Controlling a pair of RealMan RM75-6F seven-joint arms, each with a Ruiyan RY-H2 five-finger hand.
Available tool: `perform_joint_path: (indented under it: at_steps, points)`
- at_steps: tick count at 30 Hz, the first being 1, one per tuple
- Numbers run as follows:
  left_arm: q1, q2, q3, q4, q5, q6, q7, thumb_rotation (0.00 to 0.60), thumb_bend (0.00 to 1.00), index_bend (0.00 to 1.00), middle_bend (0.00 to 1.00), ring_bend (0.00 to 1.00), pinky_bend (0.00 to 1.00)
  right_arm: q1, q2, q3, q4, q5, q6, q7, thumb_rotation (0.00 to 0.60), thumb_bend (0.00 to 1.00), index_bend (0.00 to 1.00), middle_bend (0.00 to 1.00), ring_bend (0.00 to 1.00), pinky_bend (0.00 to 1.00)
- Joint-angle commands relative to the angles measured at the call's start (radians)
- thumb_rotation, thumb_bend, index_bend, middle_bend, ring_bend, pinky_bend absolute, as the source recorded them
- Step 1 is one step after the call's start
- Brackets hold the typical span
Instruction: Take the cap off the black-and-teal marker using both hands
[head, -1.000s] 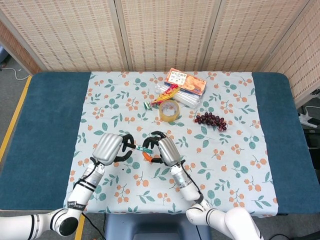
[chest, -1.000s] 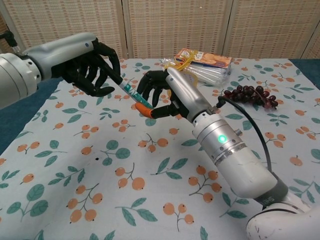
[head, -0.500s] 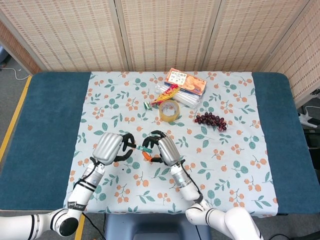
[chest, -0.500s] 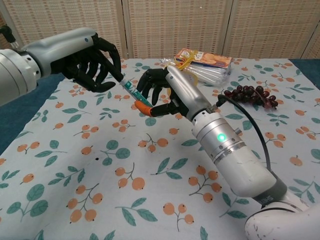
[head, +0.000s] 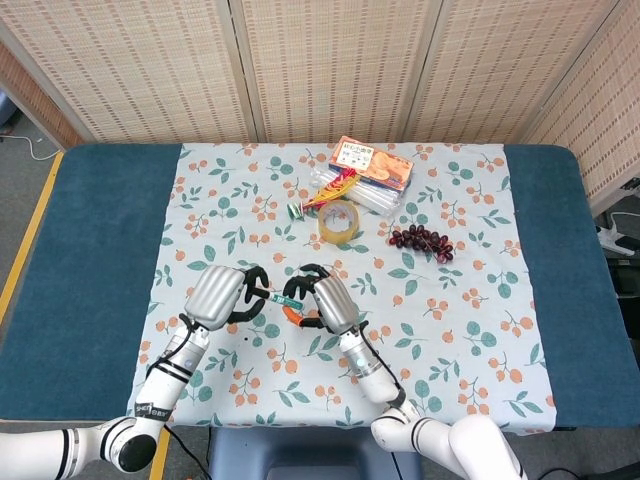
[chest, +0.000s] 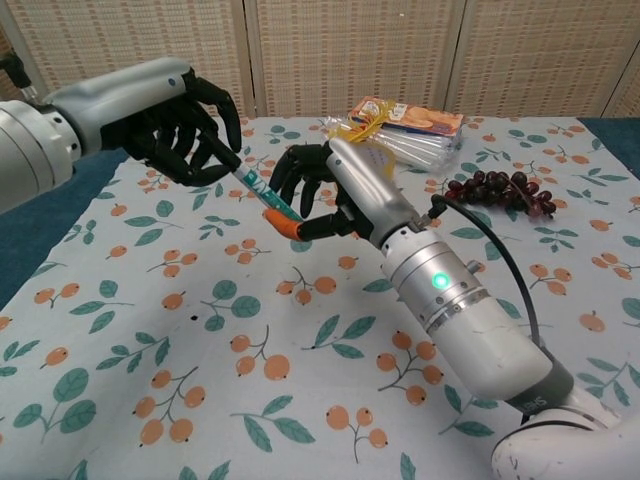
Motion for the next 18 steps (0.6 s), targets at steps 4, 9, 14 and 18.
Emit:
perform_joint_path:
  at_steps: [4, 9, 14, 18]
  points:
    - [-0.002, -0.004, 0.000, 0.004, -0.003, 0.002, 0.001, 0.600, 0.34, 0.47, 0.70, 0.69, 0.76, 0.000, 0.000, -0.001, -0.001, 0.001, 0.000, 0.001, 0.600, 0.38, 0.98, 0.84, 0.57, 0.25]
    - [-0.003, -0.002, 0.000, 0.000, -0.003, 0.003, 0.003, 0.600, 0.35, 0.51, 0.72, 0.69, 0.76, 0.000, 0.000, -0.002, 0.001, 0.001, 0.001, -0.003, 0.600, 0.38, 0.98, 0.84, 0.57, 0.25]
    - [-0.003, -0.001, 0.003, -0.002, -0.003, 0.001, 0.000, 0.600, 0.38, 0.55, 0.74, 0.69, 0.76, -0.002, 0.000, -0.003, 0.001, 0.001, -0.003, -0.009, 0.600, 0.38, 0.98, 0.84, 0.57, 0.25]
    - [-0.004, -0.002, 0.006, 0.001, -0.008, 0.000, 0.008, 0.600, 0.41, 0.57, 0.75, 0.69, 0.76, 0.000, 0.000, -0.002, -0.002, 0.003, -0.006, -0.011, 0.600, 0.38, 0.98, 0.84, 0.57, 0.25]
